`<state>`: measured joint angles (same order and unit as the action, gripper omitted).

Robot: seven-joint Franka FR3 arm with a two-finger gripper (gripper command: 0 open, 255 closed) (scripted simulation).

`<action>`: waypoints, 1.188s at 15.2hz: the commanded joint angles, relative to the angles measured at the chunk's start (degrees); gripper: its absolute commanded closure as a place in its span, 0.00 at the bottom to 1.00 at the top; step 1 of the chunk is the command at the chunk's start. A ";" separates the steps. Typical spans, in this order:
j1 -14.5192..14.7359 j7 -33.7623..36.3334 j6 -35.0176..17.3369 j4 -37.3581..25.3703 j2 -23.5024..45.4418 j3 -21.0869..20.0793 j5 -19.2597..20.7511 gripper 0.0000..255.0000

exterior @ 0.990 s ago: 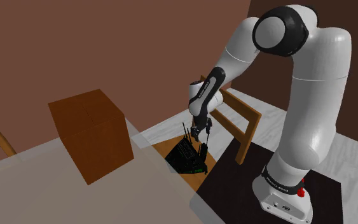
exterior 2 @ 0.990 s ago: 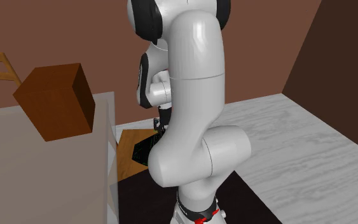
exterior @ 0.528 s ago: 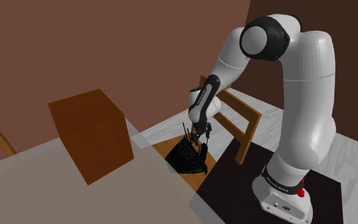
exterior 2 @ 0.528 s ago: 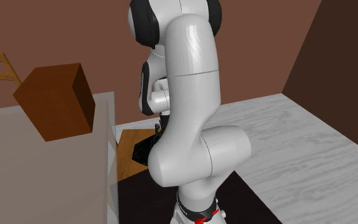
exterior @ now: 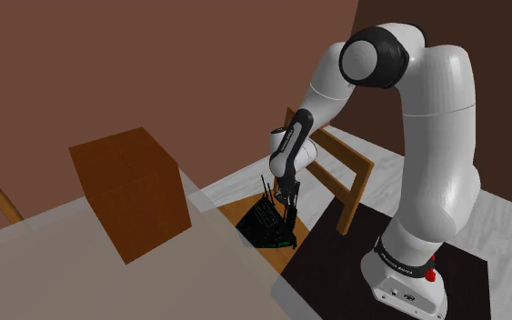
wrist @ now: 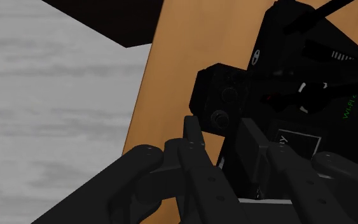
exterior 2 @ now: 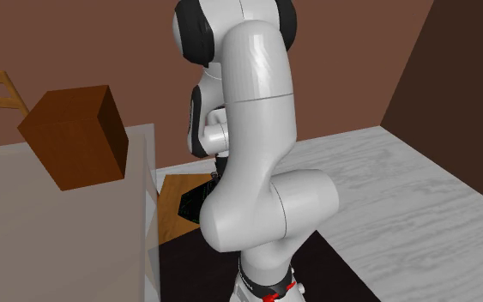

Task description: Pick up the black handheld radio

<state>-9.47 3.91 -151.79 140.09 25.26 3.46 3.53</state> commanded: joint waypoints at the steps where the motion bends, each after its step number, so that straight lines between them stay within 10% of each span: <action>1: 0.00 0.00 0.01 0.06 0.07 0.00 0.00 1.00; 18: 0.23 -0.24 9.94 2.23 -12.04 0.28 0.27 1.00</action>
<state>-9.27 3.66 -142.55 142.34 13.86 3.75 3.80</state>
